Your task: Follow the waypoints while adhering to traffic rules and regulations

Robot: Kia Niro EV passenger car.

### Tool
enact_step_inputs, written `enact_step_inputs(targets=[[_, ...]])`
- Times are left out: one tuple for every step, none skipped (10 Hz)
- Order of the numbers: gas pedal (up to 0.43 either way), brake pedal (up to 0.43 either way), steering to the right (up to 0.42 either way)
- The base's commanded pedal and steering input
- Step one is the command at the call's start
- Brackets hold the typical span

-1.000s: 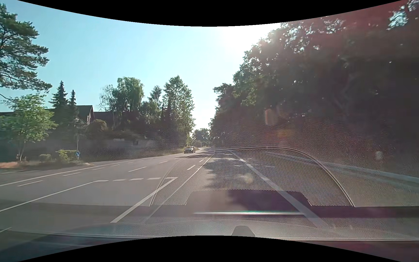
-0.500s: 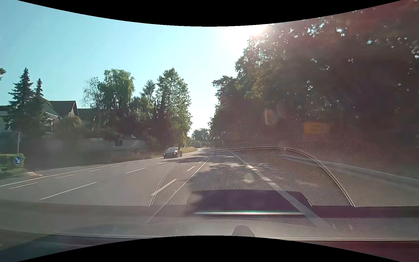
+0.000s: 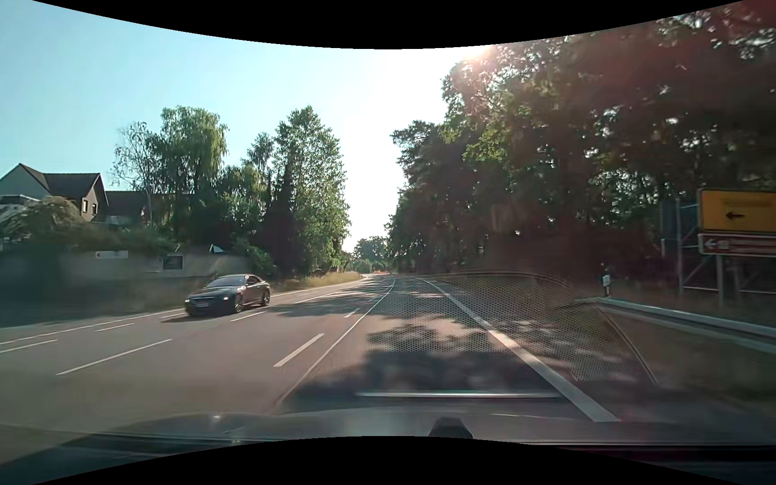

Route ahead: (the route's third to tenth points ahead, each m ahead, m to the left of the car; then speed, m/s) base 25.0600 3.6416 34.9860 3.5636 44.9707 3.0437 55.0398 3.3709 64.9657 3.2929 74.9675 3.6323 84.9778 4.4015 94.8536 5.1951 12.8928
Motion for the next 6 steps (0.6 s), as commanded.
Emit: enact_step_inputs(targets=[[0.067, 0.0, -0.003], [0.067, 0.0, -0.003], [0.067, 0.0, -0.003], [0.067, 0.0, -0.003], [0.067, 0.0, -0.004], [0.067, 0.0, -0.003]])
